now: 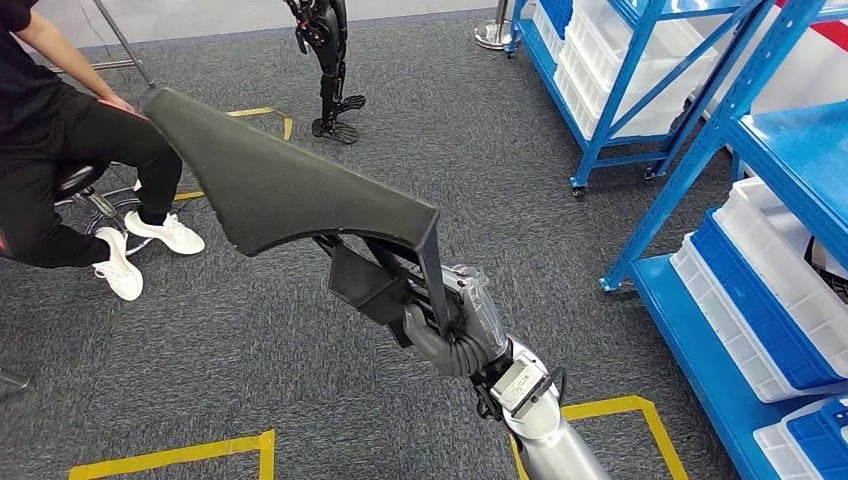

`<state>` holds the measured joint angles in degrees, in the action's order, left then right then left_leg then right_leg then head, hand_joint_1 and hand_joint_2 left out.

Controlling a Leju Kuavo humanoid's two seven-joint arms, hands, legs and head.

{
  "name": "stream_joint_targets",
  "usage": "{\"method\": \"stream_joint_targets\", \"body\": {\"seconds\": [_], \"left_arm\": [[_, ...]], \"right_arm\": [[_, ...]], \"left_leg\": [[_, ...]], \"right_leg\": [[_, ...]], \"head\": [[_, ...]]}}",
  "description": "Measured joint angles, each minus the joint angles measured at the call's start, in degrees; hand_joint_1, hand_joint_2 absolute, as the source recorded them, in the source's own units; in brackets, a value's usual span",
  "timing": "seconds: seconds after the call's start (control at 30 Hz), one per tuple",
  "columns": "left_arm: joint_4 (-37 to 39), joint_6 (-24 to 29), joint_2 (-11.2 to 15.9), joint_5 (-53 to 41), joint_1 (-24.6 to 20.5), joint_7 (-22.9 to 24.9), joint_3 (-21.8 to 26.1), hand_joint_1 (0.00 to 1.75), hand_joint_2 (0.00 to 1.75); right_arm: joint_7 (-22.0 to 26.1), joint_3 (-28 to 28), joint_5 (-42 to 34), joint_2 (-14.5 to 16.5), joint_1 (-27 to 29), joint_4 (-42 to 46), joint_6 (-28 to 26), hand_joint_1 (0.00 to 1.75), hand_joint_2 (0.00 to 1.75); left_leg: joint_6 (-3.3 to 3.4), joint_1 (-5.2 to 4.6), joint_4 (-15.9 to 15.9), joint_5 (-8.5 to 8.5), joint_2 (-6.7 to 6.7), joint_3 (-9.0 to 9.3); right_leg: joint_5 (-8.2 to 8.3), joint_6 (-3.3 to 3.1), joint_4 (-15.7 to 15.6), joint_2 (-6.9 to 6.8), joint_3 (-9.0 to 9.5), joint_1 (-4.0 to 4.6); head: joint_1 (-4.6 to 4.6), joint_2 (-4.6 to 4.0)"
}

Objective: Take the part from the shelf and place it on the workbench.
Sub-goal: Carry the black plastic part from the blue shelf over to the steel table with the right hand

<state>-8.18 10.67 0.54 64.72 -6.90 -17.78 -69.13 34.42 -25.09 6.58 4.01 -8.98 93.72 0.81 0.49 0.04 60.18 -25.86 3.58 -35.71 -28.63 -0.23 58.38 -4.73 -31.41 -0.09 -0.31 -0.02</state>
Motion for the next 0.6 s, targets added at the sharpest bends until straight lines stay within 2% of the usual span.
{"method": "stream_joint_targets", "body": {"seconds": [0.03,0.1,0.13,0.17,0.2,0.27,0.3,0.33,0.37,0.4,0.43,0.47,0.5,0.53,0.6], "left_arm": [[0.01,-0.02,0.01,0.05,-0.06,-0.03,0.00,0.00,1.75],[0.01,-0.02,0.01,0.06,-0.10,-0.04,0.00,0.00,1.75],[0.02,-0.03,0.02,0.08,-0.07,-0.11,-0.01,0.00,1.75],[0.03,-0.06,0.01,0.12,-0.04,-0.20,-0.01,0.00,1.75],[0.04,-0.13,0.01,0.21,-0.04,-0.36,-0.02,0.00,1.75],[0.05,-0.28,-0.02,0.58,-0.05,-1.02,-0.01,0.00,1.75],[0.05,-0.29,-0.03,0.85,-0.03,-1.46,-0.01,0.00,1.75],[0.05,-0.21,-0.05,1.09,0.03,-1.88,0.01,0.00,1.75],[0.05,-0.09,-0.09,1.25,0.10,-2.18,0.01,0.00,1.75],[0.05,0.03,-0.14,1.37,0.15,-2.39,0.02,0.00,1.75],[0.05,0.12,-0.19,1.39,0.17,-2.51,0.03,0.00,1.75],[0.06,0.17,-0.21,1.41,0.16,-2.59,0.04,0.00,1.75],[0.07,0.19,-0.21,1.41,0.17,-2.65,0.05,0.00,1.75],[0.08,0.20,-0.20,1.41,0.23,-2.70,0.07,0.00,1.75],[0.09,0.22,-0.17,1.41,0.50,-2.75,0.08,0.00,1.75]], "right_arm": [[0.00,0.00,0.01,0.03,0.01,0.00,0.00,1.75,1.75],[0.00,0.00,0.02,0.04,0.02,0.00,0.00,1.75,1.75],[0.00,-0.03,0.06,0.05,0.11,0.00,0.00,1.75,1.75],[0.02,-0.07,0.09,0.10,0.22,0.05,0.01,1.75,1.75],[0.05,-0.11,0.13,0.14,0.39,0.11,0.02,1.75,1.75],[0.12,-0.17,0.18,0.13,0.92,0.21,0.06,1.75,1.75],[0.13,-0.20,0.21,0.03,1.21,0.18,0.10,1.75,1.75],[0.14,-0.25,0.23,-0.08,1.46,0.11,0.15,1.75,1.75],[0.14,-0.32,0.25,-0.17,1.61,0.04,0.20,1.75,1.75],[0.15,-0.39,0.27,-0.23,1.68,-0.01,0.24,1.75,1.75],[0.17,-0.45,0.28,-0.26,1.69,-0.02,0.26,1.75,1.75],[0.19,-0.50,0.28,-0.28,1.70,-0.03,0.27,1.75,1.75],[0.22,-0.55,0.28,-0.30,1.71,-0.03,0.28,1.75,1.75],[0.24,-0.61,0.28,-0.30,1.73,-0.04,0.29,1.75,1.75],[0.26,-0.70,0.28,-0.28,1.74,-0.05,0.31,1.75,1.75]], "left_leg": [[0.07,-0.22,-1.07,0.01,0.71,0.57],[0.12,-0.36,-1.09,-0.01,0.61,0.61],[0.37,-0.45,-1.11,0.03,0.02,0.48],[0.90,-0.36,-1.46,0.29,-0.95,0.64],[1.48,-0.27,-1.82,0.54,-2.07,0.78],[2.36,0.01,-2.49,1.01,-4.29,1.15],[2.43,0.01,-2.48,1.02,-5.05,1.12],[2.42,0.03,-2.45,1.02,-5.85,1.11],[2.38,0.06,-2.40,1.01,-6.63,1.13],[2.32,0.13,-2.34,0.99,-7.39,1.17],[2.15,0.22,-2.20,0.92,-8.14,1.17],[1.83,0.18,-1.88,0.75,-8.86,1.08],[1.48,0.17,-1.62,0.61,-9.48,0.90],[1.08,0.17,-1.42,0.54,-10.01,0.70],[0.44,0.38,-1.42,0.63,-10.71,0.38]], "right_leg": [[-0.07,0.09,0.04,-0.15,0.02,0.17],[-0.13,0.20,0.08,-0.22,-0.01,0.34],[-0.20,0.37,0.01,-0.68,0.07,0.31],[-0.85,0.62,1.02,0.07,-0.28,0.24],[-1.98,0.76,3.16,1.07,-1.19,0.14],[-5.20,0.79,10.73,3.73,-4.84,-0.10],[-6.24,0.77,14.16,4.13,-6.74,-0.18],[-6.51,0.99,15.98,4.27,-7.92,-0.28],[-5.87,1.44,15.63,4.39,-8.04,-0.41],[-4.53,2.03,13.29,4.60,-7.14,-0.58],[-2.73,2.68,9.32,5.36,-5.39,-0.90],[-1.23,3.02,5.54,6.32,-3.70,-1.15],[-0.19,3.00,2.78,7.02,-2.38,-1.35],[0.39,2.70,1.16,7.52,-1.60,-1.39],[0.62,1.70,0.87,6.85,-1.38,-1.19]], "head": [[0.00,0.00],[0.00,0.00],[0.03,0.00],[0.09,0.00],[0.20,0.00],[0.39,0.00],[0.44,0.00],[0.44,0.00],[0.45,0.00],[0.44,0.00],[0.45,0.00],[0.46,0.00],[0.46,0.00],[0.45,0.00],[0.44,0.00]]}}
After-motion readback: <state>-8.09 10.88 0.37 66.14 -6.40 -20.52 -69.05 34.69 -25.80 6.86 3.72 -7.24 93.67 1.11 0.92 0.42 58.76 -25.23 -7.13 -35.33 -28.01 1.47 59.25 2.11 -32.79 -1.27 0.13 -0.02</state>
